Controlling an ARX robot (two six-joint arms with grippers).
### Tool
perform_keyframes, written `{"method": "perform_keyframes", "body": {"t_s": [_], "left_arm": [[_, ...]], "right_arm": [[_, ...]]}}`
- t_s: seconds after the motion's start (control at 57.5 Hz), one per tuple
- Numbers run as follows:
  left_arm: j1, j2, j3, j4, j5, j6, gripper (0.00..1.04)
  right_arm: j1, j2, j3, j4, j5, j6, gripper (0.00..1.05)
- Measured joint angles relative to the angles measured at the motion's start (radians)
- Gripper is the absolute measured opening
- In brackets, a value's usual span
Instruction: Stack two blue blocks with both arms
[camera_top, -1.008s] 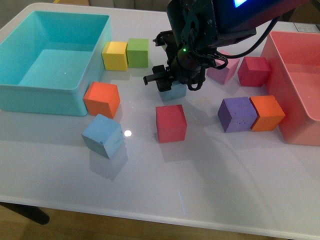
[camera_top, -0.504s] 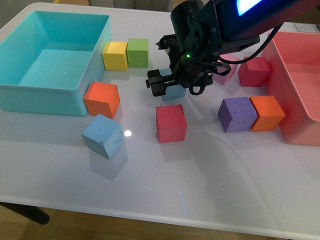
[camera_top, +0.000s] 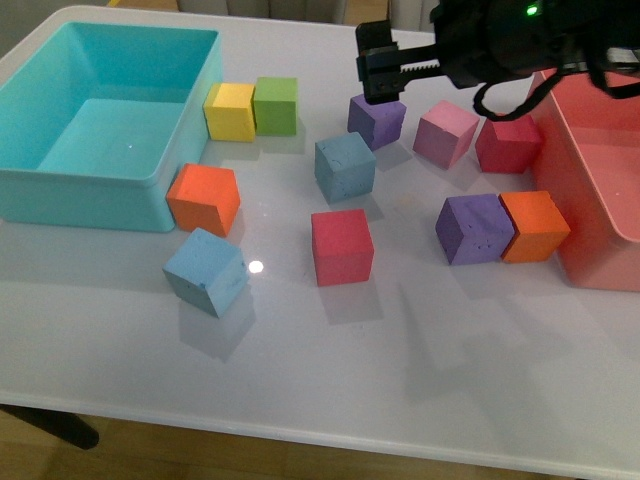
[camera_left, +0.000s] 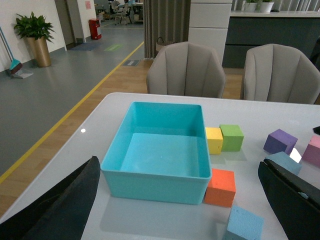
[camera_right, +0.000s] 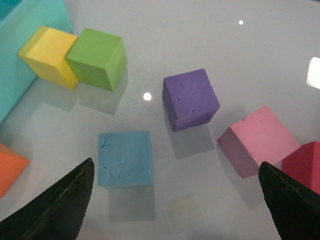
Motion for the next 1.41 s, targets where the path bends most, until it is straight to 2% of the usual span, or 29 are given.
{"method": "perform_keyframes", "body": {"t_s": [0.104,0.122,0.191,0.226,0.296,0.33,0.382,0.643,1.13,1.2,1.408], "left_arm": [[0.000,0.000,0.000,0.000,0.000,0.000,0.96],[0.000,0.000,0.000,0.000,0.000,0.000,0.96],[0.000,0.000,0.000,0.000,0.001,0.000,0.96],[0.000,0.000,0.000,0.000,0.000,0.000,0.96],[0.000,0.000,0.000,0.000,0.000,0.000,0.96],[0.000,0.000,0.000,0.000,0.000,0.000,0.96],[0.000,0.000,0.000,0.000,0.000,0.000,0.96],[0.000,0.000,0.000,0.000,0.000,0.000,0.96],[0.000,0.000,0.000,0.000,0.000,0.000,0.96],[0.000,0.000,0.000,0.000,0.000,0.000,0.96],[0.000,0.000,0.000,0.000,0.000,0.000,0.96]], "right_arm": [[-0.007,-0.140,-0.158,0.059,-0.013,0.002,0.96],[-0.006,-0.155,-0.193,0.096,0.014,0.007,0.94],[-0.010,-0.200,-0.338,0.407,0.196,0.022,0.83],[-0.018,-0.216,-0.400,0.526,0.233,0.029,0.78],[-0.050,-0.265,-0.528,0.716,0.243,0.035,0.65],[-0.066,-0.291,-0.570,0.761,0.239,0.037,0.60],[-0.096,-0.366,-0.655,0.801,0.214,0.038,0.48],[-0.178,-0.580,-0.881,0.799,0.124,0.040,0.02],[-0.275,-0.972,-1.087,0.608,0.031,0.044,0.02],[-0.328,-1.041,-1.106,0.558,-0.037,0.044,0.02],[-0.352,-1.212,-1.141,0.424,-0.045,0.044,0.02]]}}
